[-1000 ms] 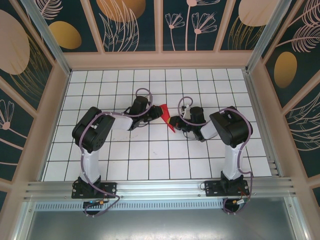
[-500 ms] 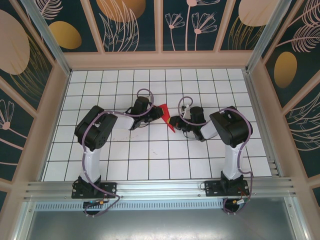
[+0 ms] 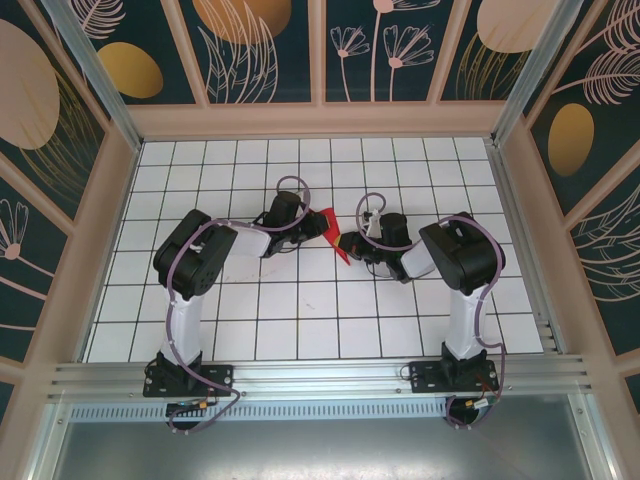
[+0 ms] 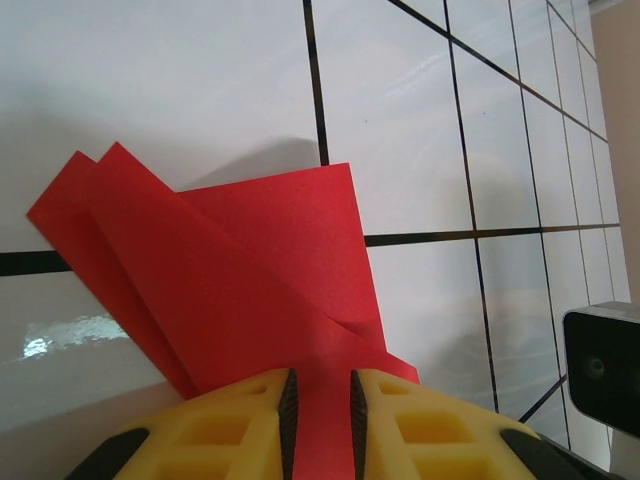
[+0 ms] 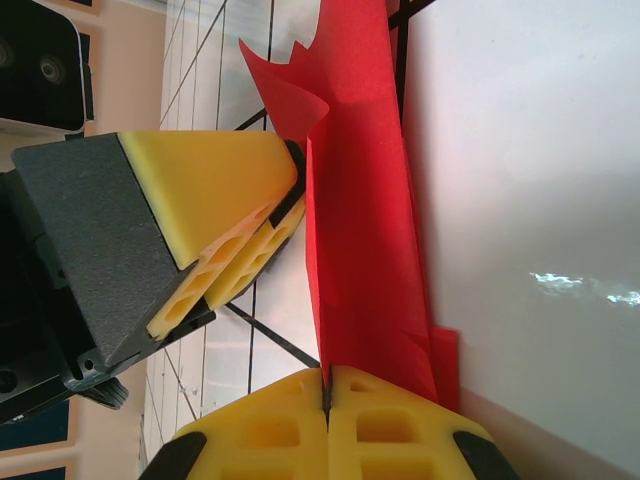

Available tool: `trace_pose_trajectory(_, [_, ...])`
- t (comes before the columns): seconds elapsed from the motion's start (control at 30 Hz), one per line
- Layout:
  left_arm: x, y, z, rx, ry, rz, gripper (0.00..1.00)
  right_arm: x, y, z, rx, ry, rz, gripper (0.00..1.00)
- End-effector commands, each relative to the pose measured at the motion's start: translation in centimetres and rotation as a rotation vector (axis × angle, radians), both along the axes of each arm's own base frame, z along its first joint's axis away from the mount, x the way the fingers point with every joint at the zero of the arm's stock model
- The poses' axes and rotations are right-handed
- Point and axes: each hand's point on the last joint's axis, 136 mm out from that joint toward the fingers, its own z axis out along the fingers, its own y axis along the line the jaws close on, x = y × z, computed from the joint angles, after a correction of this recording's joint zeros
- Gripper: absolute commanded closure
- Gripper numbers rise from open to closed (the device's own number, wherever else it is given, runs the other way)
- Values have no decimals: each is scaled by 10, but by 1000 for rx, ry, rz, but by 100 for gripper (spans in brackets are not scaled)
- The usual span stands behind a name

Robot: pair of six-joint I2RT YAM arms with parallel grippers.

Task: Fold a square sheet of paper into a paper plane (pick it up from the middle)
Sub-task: Fold the wing for the fifth time at the center of the table.

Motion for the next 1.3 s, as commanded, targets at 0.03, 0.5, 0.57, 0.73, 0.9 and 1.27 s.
trace_pose_trajectory(0.03, [-4,5,-27,87,54,0,75,-6,-9,-30,-67,105,-15,100])
trace_pose_trajectory(0.5, [-10,17,-52,192,149,20,75,8,-3,14,-46,52,30,81])
trace_pose_trajectory(0.57, [-10,17,-53,194,153,17,75,7,-3,19,-54,49,34,78])
trace_pose_trajectory(0.73, [-9,16,-53,190,155,17,75,2,-6,18,-87,69,44,78])
trace_pose_trajectory(0.9, [-10,16,-55,191,163,16,75,-5,-8,14,-123,70,70,75])
trace_pose_trajectory(1.27, [-10,16,-59,195,174,17,75,-2,-3,9,-293,-25,128,68])
